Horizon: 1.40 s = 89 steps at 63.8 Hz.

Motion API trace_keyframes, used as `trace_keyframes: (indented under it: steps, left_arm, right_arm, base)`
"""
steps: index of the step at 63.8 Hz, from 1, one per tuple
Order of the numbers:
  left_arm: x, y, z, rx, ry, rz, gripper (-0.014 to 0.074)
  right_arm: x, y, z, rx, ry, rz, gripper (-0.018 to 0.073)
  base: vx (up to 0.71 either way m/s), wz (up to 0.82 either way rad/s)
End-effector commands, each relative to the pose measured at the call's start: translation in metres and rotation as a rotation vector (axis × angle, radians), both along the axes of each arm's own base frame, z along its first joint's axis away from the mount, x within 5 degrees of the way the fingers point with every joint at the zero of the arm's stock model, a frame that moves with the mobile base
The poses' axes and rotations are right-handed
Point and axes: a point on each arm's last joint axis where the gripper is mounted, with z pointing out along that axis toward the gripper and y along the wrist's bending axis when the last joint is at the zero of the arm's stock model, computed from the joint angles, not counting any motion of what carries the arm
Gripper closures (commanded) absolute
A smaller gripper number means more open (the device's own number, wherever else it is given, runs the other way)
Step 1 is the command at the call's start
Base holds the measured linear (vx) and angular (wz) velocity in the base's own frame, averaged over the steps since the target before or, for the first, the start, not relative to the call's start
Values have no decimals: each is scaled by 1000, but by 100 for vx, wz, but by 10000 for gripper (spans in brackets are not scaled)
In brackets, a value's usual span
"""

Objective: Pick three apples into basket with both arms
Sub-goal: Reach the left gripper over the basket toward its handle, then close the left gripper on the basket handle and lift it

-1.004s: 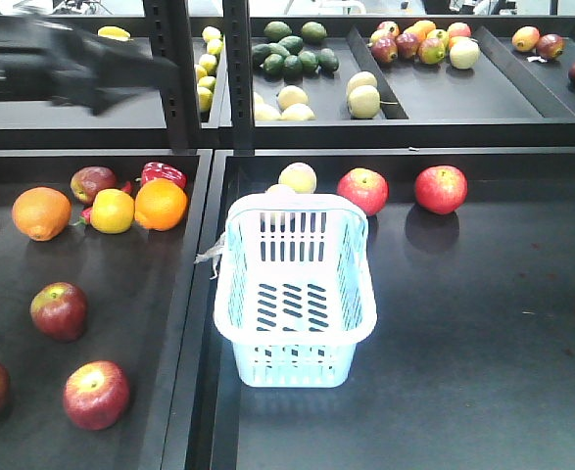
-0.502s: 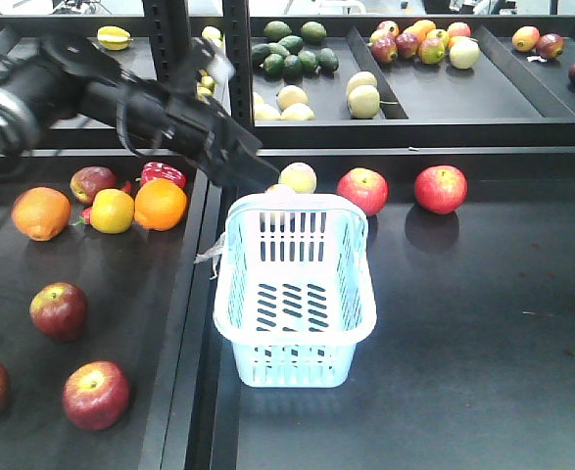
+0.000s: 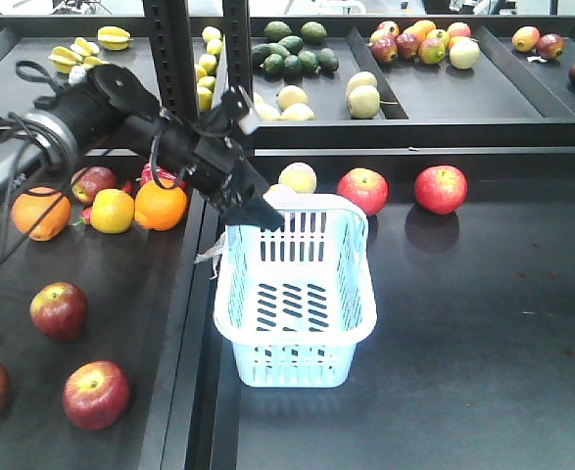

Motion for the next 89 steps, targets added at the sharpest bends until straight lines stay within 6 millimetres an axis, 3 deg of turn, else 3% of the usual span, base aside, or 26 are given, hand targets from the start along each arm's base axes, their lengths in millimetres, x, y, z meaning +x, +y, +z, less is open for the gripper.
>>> trace_keyframes:
  steps: [1,9,15,33,46,58,71,89]
  left_arm:
    - [-11,-8,35,-74,-33,-21,50]
    - [-12,-10,33,-56,-34,-26,83]
    - [-12,-11,33,-58,-24,-20,153]
    - [-17,-18,36,-63,51,33,607]
    - [-31,-31,57,-90,78,53,604]
    - [-54,-35,100,-141,142,138,604]
    - [-80,-25,148,-198,287,332,604]
    - [-129,-12,210,-208,224,451,604]
  right_arm:
    - [0,0,2,-14,-66,1,561]
    - [0,0,2,-14,-66,1,561]
    - [0,0,2,-14,-66,1,561]
    - [0,0,2,-14,-66,1,561]
    - [0,0,2,-14,-66,1,561]
    - [0,0,2,-14,-66,1,561]
    - [0,0,2,-14,-66,1,561]
    - [0,0,2,-14,-66,1,561]
  base:
    - [0,0]
    - [0,0]
    - [0,0]
    - [0,0]
    - [0,0]
    - [0,0]
    - [0,0]
    - [0,0]
